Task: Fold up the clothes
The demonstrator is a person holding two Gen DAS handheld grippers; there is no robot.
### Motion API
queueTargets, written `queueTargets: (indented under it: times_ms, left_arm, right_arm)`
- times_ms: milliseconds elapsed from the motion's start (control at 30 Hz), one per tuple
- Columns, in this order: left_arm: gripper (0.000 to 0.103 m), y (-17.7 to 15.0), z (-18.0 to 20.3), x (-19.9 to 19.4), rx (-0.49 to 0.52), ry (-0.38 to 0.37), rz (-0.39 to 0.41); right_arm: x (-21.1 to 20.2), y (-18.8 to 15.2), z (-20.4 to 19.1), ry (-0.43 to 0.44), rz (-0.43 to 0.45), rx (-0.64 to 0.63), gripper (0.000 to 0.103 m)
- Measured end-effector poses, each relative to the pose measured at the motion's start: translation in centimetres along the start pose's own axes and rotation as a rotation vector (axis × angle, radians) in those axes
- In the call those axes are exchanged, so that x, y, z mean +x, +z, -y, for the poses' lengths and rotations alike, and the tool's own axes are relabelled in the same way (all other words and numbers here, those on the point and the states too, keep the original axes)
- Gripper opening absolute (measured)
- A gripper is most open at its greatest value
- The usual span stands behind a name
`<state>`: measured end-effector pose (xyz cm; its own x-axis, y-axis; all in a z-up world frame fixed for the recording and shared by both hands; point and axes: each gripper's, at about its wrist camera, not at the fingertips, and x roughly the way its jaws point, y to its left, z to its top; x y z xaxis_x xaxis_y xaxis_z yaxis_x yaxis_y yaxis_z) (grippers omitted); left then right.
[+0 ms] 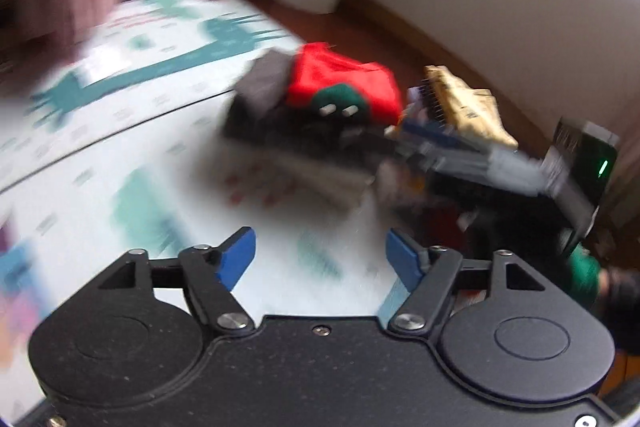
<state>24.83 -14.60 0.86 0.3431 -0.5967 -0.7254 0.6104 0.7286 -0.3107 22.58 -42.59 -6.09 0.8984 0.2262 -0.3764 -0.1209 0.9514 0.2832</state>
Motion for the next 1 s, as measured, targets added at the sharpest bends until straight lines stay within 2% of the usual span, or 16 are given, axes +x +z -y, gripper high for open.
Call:
queueTargets:
  times_ms: [100, 133, 200, 233, 300, 333, 400, 467, 533, 600, 633, 700, 867, 1000]
  left_arm:
    - [0.081, -3.2, 0.3, -7.6, -0.056, 0.106, 0.059]
    - [0.084, -4.3, 0.5, -10.1, -0.075, 0.141, 0.079]
    - [0.085, -6.5, 0.8, -14.6, -0.105, 0.209, 0.127]
    - [0.089, -7.5, 1.0, -16.6, -0.116, 0.243, 0.154]
    - [0.098, -8.6, 1.8, -18.9, -0.096, 0.393, 0.159]
    - [0.099, -9.2, 2.1, -19.9, -0.104, 0.467, 0.166]
    - [0.1, -11.0, 2.6, -21.9, -0.13, 0.546, 0.209]
    - [0.102, -12.9, 2.8, -23.1, -0.167, 0.548, 0.213]
    - [0.102, -14.4, 3.1, -23.5, -0.191, 0.576, 0.211]
    - [0.102, -15.4, 3.6, -23.2, -0.2, 0.613, 0.187]
    - [0.102, -15.8, 3.8, -22.9, -0.206, 0.609, 0.174]
    - [0.102, -17.2, 4.2, -22.3, -0.224, 0.624, 0.147]
    - [0.102, -20.1, 3.5, -21.6, -0.323, 0.676, 0.091]
    - [0.102, -21.1, 3.6, -21.3, -0.345, 0.68, 0.082]
  right_arm:
    - [-3.2, 4.3, -4.8, 0.053, 0.001, -0.111, 0.102]
    - [-4.7, 5.5, -6.8, 0.059, 0.013, -0.147, 0.102]
    - [-7.6, 8.2, -10.6, 0.072, 0.031, -0.21, 0.103]
    - [-8.9, 9.4, -12.3, 0.08, 0.023, -0.235, 0.103]
    - [-11.4, 11.3, -15.8, 0.094, -0.009, -0.285, 0.103]
    - [-12.5, 12.1, -17.4, 0.099, -0.035, -0.304, 0.103]
    - [-14.3, 12.9, -20.1, 0.1, -0.094, -0.259, 0.103]
    - [-16.0, 12.3, -22.0, 0.135, -0.143, -0.17, 0.103]
    - [-17.2, 10.0, -23.6, 0.134, -0.163, -0.121, 0.103]
    - [-17.4, 7.2, -25.2, 0.101, -0.221, -0.132, 0.103]
    - [-17.3, 6.2, -26.2, 0.087, -0.278, -0.164, 0.103]
    - [-16.8, 3.9, -27.1, 0.072, -0.324, -0.192, 0.103]
    - [-15.6, -1.6, -27.7, -0.004, -0.494, -0.166, 0.103]
    - [-16.4, -4.6, -27.8, 0.036, -0.591, -0.106, 0.103]
